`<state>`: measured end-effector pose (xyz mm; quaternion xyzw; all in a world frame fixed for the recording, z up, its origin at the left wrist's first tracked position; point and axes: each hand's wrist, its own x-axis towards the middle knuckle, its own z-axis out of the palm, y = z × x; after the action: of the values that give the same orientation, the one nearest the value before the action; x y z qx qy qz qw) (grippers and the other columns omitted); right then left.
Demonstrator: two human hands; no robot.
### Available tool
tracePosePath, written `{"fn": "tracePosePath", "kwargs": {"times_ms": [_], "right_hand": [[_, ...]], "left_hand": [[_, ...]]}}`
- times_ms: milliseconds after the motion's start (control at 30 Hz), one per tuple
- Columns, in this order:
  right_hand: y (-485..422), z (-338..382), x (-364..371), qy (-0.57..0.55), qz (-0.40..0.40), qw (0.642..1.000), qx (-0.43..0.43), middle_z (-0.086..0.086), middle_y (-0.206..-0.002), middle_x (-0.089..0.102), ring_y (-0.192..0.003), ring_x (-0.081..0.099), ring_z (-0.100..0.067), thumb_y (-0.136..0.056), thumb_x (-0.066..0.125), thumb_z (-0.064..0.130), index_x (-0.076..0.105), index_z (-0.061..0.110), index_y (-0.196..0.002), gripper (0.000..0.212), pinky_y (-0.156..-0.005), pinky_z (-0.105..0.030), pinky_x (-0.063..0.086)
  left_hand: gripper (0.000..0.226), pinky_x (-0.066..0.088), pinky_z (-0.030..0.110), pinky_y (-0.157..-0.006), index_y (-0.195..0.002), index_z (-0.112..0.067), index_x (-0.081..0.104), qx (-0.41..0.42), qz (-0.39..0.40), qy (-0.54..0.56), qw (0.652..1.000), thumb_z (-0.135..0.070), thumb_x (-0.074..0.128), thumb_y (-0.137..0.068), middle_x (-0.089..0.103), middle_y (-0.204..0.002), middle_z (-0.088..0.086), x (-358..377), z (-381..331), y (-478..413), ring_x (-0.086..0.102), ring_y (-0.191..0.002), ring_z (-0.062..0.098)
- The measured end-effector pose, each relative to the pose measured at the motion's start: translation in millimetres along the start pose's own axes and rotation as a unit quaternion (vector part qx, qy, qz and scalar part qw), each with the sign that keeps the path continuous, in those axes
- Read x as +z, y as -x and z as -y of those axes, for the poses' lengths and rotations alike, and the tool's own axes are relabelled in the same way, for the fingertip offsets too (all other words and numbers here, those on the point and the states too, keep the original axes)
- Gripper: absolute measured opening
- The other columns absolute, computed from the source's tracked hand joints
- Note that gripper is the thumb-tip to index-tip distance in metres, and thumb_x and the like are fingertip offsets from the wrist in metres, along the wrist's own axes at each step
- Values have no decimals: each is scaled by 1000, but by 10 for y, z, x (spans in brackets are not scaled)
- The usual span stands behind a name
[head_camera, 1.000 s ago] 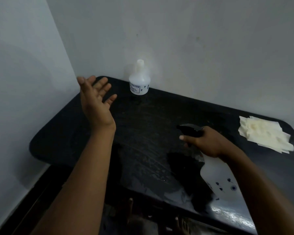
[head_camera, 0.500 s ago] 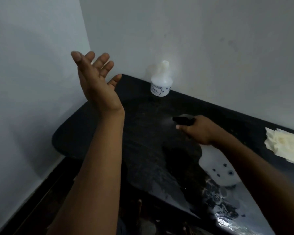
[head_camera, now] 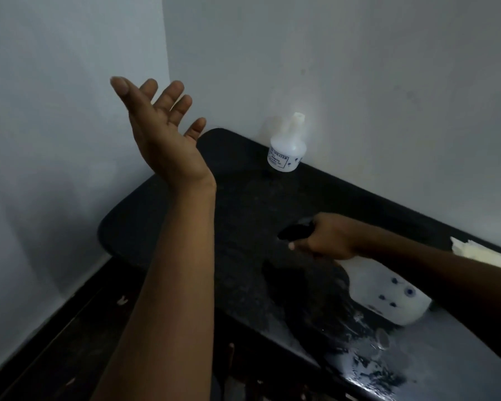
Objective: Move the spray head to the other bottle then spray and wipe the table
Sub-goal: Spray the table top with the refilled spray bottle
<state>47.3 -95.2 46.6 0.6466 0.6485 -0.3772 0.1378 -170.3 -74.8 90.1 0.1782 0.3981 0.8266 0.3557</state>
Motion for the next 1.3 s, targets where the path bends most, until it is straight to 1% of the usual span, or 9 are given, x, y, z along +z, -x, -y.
{"fn": "tracePosePath", "kwargs": {"times_ms": [167,333,633,733,800,933,1000,1133,1300], "right_hand": [[299,-471,-69,24,7,999,41,1,-78,72,-70,67,-9,-90,62,38,68,18,-104,25,-66,-23,49],[516,-990,-250,97,-45,990,97,-5,-81,76,-74,70,-15,-87,65,41,73,19,-104,29,-76,-28,55],[674,-1297,-574,-96,-249,963,47,4,-91,74,-84,69,-13,-77,39,71,67,35,-104,53,-70,-23,47],[574,-1329,-625,-188,-332,924,-24,-6,-99,74,-90,69,-22,-93,37,56,65,30,-120,47,-82,-28,51],[482,-1291,-629,-274,-344,895,-74,-17,-103,72,-87,68,-29,-99,44,41,63,27,-125,36,-73,-23,55],[336,-1335,-770,-352,-383,852,-56,-10,-101,75,-85,71,-25,-88,63,40,72,19,-106,30,-77,-33,59],[259,-1361,-851,-353,-391,849,-52,-9,-98,73,-79,70,-16,-82,67,42,73,13,-99,34,-71,-27,58],[115,-1363,-1072,-318,-409,853,-59,-18,-97,71,-85,68,-22,-84,73,26,72,23,-86,4,-86,-40,57],[-126,-1320,-1410,-302,-425,851,-71,-11,-101,71,-92,70,-20,-82,75,12,72,17,-103,22,-83,-35,59]], "left_hand": [[59,60,31,-75,-130,-19,55,-13,1,3,1000,-56,23,-99,74,-109,-5,11,-8,14,72,-95,5],[59,59,32,-76,-130,-18,56,-25,6,12,1000,-56,22,-99,75,-108,-5,35,4,42,72,-96,5],[59,58,30,-74,-125,-18,59,-25,24,9,999,-56,23,-99,77,-103,-4,105,64,126,72,-96,7],[60,58,32,-75,-123,-18,59,-20,44,10,999,-58,23,-96,77,-104,-4,147,121,148,72,-97,8],[59,57,33,-76,-118,-20,61,-16,45,4,999,-60,24,-95,77,-103,-4,85,130,124,72,-98,9],[59,54,33,-74,-110,-21,65,-18,48,0,999,-61,24,-94,78,-100,-3,110,231,130,73,-97,10],[58,54,32,-73,-108,-20,66,-16,54,-8,998,-60,24,-96,78,-99,-3,142,258,154,73,-96,11],[56,54,33,-72,-94,-21,66,-15,70,-10,997,-58,24,-98,78,-97,0,153,321,187,73,-95,15],[54,55,29,-68,-78,-24,62,-4,76,-1,997,-53,24,-102,77,-88,1,174,379,208,73,-95,19]]}}
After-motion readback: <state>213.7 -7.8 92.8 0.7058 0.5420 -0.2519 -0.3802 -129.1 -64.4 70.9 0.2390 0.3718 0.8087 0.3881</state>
